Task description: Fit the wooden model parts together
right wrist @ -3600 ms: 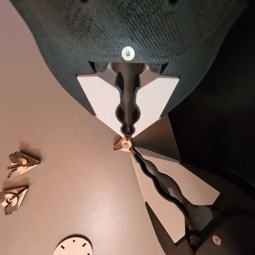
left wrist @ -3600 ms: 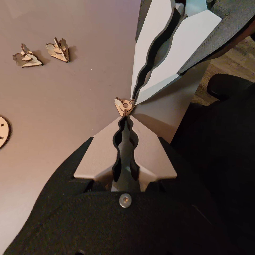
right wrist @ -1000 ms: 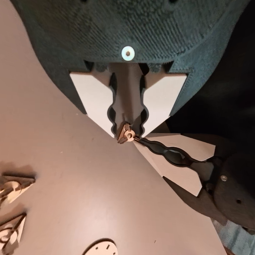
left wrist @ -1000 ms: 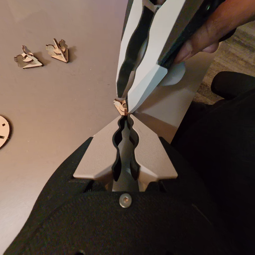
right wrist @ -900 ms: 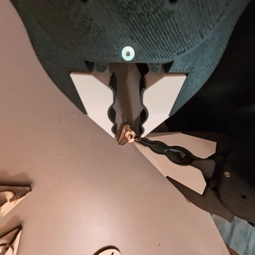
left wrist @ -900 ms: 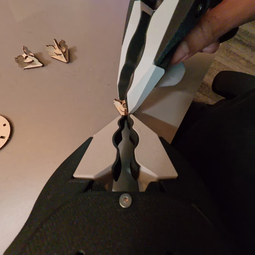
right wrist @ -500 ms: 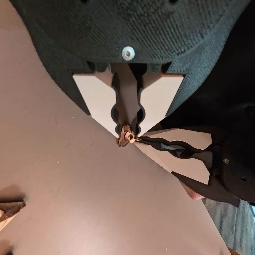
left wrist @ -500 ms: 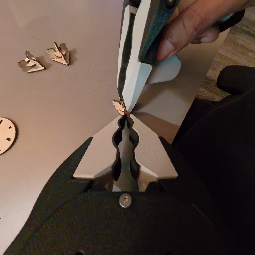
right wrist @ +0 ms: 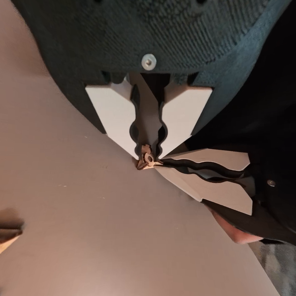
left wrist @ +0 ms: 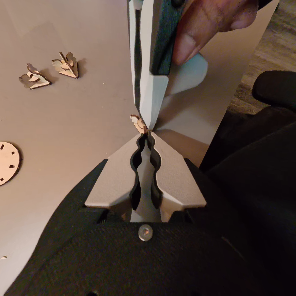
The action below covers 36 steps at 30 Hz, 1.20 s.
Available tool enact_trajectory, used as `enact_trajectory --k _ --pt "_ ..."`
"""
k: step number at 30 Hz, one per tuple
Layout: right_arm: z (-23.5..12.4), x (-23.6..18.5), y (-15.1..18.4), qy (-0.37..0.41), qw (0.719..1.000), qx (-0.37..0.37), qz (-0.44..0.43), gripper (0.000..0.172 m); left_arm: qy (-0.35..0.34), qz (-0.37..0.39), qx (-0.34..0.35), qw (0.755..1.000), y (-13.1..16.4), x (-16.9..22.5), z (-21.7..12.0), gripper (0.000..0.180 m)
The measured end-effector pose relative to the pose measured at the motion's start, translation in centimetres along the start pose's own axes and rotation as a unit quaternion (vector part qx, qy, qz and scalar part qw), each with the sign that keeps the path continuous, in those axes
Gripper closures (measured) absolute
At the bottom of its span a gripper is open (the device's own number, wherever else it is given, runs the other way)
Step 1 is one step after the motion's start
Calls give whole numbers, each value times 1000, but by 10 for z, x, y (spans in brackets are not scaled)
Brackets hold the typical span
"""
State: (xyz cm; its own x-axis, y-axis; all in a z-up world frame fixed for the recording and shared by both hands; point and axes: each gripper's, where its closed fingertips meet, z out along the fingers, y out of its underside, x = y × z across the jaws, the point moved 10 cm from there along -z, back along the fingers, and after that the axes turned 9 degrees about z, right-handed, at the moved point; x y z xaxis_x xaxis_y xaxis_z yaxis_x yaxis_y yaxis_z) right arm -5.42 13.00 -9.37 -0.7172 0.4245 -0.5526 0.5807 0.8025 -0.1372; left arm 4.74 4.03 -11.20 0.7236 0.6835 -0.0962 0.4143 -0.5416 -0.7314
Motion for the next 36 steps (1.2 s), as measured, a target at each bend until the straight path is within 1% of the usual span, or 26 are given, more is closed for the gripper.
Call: enact_trajectory --k 1,3,4,7,11,17,19,21,24,26,29,33,36 --pt "-1 1 0 -19 1000 4 10 155 1 -1 0 1000 0 0 0 176" --pt "-6 0 -3 -56 998 23 29 149 5 -5 1 1000 0 -1 0 176" --pt "-8 0 -4 -61 997 29 32 146 7 -7 1 1000 0 -1 0 176" --pt "-9 0 -5 -34 999 23 19 151 9 -9 1 1000 0 -2 0 176" --pt "-3 -1 -4 -20 1000 9 9 149 9 -10 2 1000 0 -2 0 176" --pt "-9 -6 -6 -6 1000 22 -2 149 9 -10 2 1000 0 -2 0 176" --pt "-12 -10 -8 13 999 32 -29 149 10 -12 2 1000 0 -2 0 176" --pt "-13 -18 -10 35 995 42 -84 148 13 -14 3 1000 0 -3 0 176" --pt "-9 -26 -7 95 982 23 -163 148 15 -16 3 1000 0 -3 0 176" --pt "-5 -30 -5 121 972 7 -200 149 15 -17 3 1000 0 -3 0 176" --pt "-3 -33 -3 150 958 1 -243 150 17 -18 3 1000 1 -3 0 176" --pt "-2 -35 0 190 940 1 -283 165 20 -21 4 1000 1 -4 0 176" --pt "-1 -37 1 202 934 -1 -294 165 21 -23 4 999 1 -4 0 176"
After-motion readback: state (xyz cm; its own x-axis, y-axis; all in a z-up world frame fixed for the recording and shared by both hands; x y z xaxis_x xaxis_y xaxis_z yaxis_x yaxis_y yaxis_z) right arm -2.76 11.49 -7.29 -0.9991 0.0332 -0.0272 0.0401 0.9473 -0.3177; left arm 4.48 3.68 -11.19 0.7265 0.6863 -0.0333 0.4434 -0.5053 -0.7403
